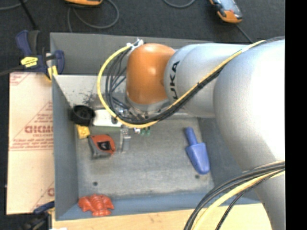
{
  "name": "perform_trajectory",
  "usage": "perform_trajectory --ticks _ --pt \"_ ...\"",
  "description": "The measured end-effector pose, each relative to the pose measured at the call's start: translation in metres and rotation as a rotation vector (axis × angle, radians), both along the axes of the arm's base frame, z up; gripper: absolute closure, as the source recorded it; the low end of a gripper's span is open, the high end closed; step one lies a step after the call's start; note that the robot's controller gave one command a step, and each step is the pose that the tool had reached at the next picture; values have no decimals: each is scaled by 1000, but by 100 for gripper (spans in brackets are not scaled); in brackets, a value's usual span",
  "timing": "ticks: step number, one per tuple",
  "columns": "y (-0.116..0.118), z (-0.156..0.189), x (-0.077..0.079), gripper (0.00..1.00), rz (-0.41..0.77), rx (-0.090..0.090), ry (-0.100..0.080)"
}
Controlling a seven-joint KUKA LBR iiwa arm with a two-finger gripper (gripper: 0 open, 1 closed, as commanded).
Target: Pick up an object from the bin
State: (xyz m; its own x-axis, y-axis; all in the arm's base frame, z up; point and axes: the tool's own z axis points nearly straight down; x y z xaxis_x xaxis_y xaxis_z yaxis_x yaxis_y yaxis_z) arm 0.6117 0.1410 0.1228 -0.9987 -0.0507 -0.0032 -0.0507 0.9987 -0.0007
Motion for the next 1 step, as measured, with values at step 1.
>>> perform_trajectory --ticks 1 --pt "14 -26 -5 0 -14 3 -2"
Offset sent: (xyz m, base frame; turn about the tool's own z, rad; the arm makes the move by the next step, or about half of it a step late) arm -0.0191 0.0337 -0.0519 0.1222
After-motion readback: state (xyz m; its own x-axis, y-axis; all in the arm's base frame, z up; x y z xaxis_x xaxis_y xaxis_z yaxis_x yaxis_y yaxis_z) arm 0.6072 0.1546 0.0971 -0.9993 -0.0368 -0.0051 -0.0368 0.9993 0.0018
